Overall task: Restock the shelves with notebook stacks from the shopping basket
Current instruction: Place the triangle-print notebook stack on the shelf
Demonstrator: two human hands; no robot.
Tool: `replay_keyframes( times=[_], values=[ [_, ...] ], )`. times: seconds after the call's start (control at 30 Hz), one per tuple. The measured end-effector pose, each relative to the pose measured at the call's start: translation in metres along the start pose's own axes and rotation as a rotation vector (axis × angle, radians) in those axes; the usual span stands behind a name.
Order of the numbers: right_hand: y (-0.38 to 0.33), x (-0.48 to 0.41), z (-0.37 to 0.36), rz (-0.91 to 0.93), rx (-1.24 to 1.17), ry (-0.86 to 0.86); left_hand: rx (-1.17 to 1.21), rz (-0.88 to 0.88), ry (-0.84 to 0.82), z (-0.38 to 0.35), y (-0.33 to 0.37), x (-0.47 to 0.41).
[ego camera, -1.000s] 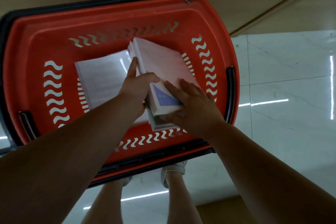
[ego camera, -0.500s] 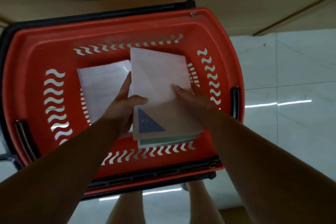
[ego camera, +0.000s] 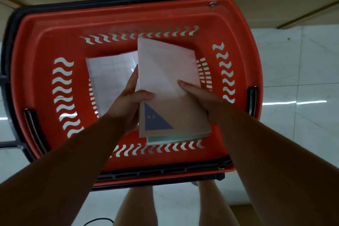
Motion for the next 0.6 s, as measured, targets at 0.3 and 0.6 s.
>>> replay_keyframes(
  times=[0.3,0.6],
  values=[
    [-0.013,0.033,-0.009,-0.055,-0.116,-0.075,0.052,-0.030,0.024,-0.009,0.025,0.040],
    [-0.052,0.116,-0.036,0.038,0.045,-0.063,0.068,-0.046,0.120,-0.037,0.076,0.114]
  ],
)
Point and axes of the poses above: each hand's wrist, its own x-axis away from the middle knuckle, its own z-axis out of the back of the hand, y = z × x, the point moved 4 cm from there along -x, towards the middle knuckle, and after that the axes turned 8 degrees about -y, right-handed, at the moved point
